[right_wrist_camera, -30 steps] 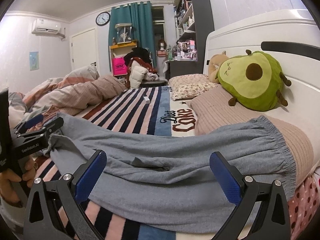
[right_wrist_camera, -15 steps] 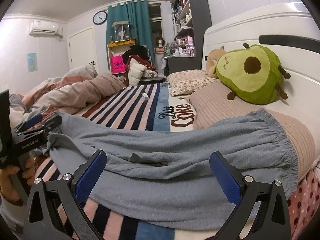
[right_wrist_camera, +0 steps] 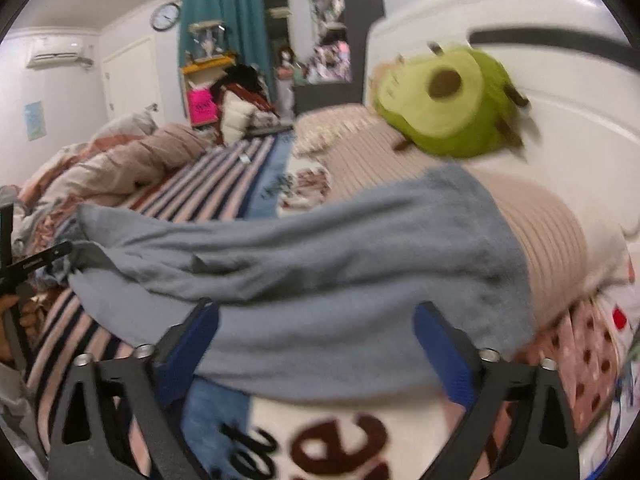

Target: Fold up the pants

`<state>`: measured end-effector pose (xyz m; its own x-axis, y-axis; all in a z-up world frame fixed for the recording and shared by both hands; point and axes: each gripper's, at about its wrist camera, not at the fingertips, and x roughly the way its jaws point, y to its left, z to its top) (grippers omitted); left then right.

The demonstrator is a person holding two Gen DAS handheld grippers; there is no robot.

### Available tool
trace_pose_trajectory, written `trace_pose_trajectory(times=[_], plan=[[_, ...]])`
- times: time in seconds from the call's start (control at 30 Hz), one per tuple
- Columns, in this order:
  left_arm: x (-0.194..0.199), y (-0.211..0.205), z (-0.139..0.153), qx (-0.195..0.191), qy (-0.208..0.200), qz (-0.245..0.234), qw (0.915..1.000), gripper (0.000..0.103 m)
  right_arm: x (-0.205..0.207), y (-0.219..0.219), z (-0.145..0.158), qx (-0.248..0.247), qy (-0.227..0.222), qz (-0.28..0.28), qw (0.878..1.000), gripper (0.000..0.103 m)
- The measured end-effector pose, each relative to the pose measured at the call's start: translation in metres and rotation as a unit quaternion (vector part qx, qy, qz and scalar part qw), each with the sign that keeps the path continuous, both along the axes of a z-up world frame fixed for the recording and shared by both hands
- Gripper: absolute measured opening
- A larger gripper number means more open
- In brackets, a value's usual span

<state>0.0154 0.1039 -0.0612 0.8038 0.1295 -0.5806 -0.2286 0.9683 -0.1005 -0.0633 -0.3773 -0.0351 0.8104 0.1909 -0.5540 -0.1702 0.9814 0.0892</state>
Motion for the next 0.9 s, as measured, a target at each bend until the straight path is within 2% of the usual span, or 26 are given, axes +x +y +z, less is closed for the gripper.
trace_pose_trajectory(times=[0.07, 0.2, 0.27, 0.37, 0.53, 0.63, 0.7, 0.9], plan=[[-0.003, 0.007, -0.015, -0.013, 0.02, 0.017, 0.9996, 0.102, -0.002, -0.013, -0.009, 0.009, 0.018, -0.008, 1.0, 0.087], [-0.006, 0.017, -0.038, -0.023, 0.049, 0.038, 0.9978, 0.102, -0.008, -0.042, -0.027, 0.038, 0.054, -0.021, 0.998, 0.086], [-0.004, 0.018, -0.047, -0.035, 0.061, 0.042, 0.9966, 0.1, -0.009, -0.054, -0.033, 0.052, 0.07, -0.028, 0.996, 0.078], [0.004, 0.021, -0.058, -0.055, 0.077, 0.037, 0.9948, 0.088, -0.008, -0.068, -0.036, 0.07, 0.08, -0.031, 0.994, 0.076], [0.021, 0.023, -0.073, -0.082, 0.092, 0.039, 0.9916, 0.076, -0.007, -0.085, -0.046, 0.079, 0.107, -0.039, 0.99, 0.076], [0.029, 0.02, -0.071, -0.083, 0.091, 0.039, 0.9916, 0.064, -0.007, -0.095, -0.053, 0.105, 0.126, -0.03, 0.986, 0.076], [0.034, 0.019, -0.071, -0.086, 0.095, 0.035, 0.9912, 0.047, -0.004, -0.102, -0.057, 0.13, 0.133, -0.022, 0.982, 0.076], [0.036, 0.019, -0.065, -0.095, 0.077, 0.03, 0.9921, 0.016, 0.013, -0.104, -0.066, 0.166, 0.143, 0.003, 0.976, 0.073]])
